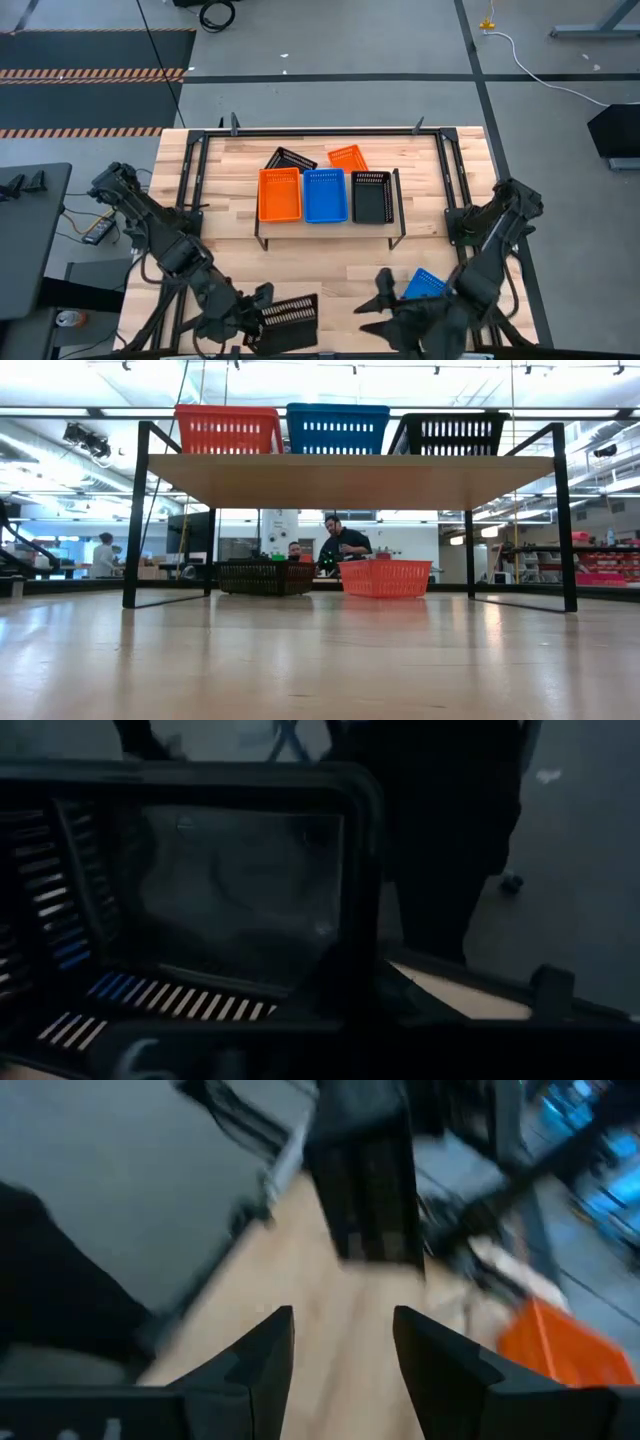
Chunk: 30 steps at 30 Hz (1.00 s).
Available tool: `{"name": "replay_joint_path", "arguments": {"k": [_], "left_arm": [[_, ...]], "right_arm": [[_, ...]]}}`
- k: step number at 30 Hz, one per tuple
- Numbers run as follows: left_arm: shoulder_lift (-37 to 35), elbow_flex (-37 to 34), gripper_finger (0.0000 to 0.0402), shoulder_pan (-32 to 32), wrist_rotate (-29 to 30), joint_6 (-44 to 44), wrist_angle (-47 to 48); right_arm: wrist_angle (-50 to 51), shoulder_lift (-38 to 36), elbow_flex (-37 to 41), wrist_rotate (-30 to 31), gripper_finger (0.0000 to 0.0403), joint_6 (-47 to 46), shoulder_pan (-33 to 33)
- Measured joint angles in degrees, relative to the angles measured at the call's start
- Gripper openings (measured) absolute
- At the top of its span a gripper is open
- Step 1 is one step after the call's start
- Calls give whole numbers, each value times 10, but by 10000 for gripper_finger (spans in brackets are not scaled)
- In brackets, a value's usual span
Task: Stack baskets on shelf by color
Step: Stack the bottom black bin on top of the black bin on the shelf
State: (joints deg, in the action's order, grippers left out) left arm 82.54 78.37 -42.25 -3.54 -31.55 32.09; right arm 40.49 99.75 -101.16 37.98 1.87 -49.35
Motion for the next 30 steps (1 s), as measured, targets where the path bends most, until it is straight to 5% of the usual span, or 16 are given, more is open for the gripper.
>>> {"name": "replay_joint_path", "arguments": {"k": [11, 19, 30], "left_arm": [[30, 0, 4, 69, -187, -59, -71], [35, 0, 3, 97, -224, -104, -119], [42, 0, 3, 129, -237, -116, -133]], "right_arm": [[-148, -23, 0, -276, 178, 84, 97], [-173, -23, 20, -377, 178, 61, 137], [-245, -23, 63, -412, 178, 54, 143]]}}
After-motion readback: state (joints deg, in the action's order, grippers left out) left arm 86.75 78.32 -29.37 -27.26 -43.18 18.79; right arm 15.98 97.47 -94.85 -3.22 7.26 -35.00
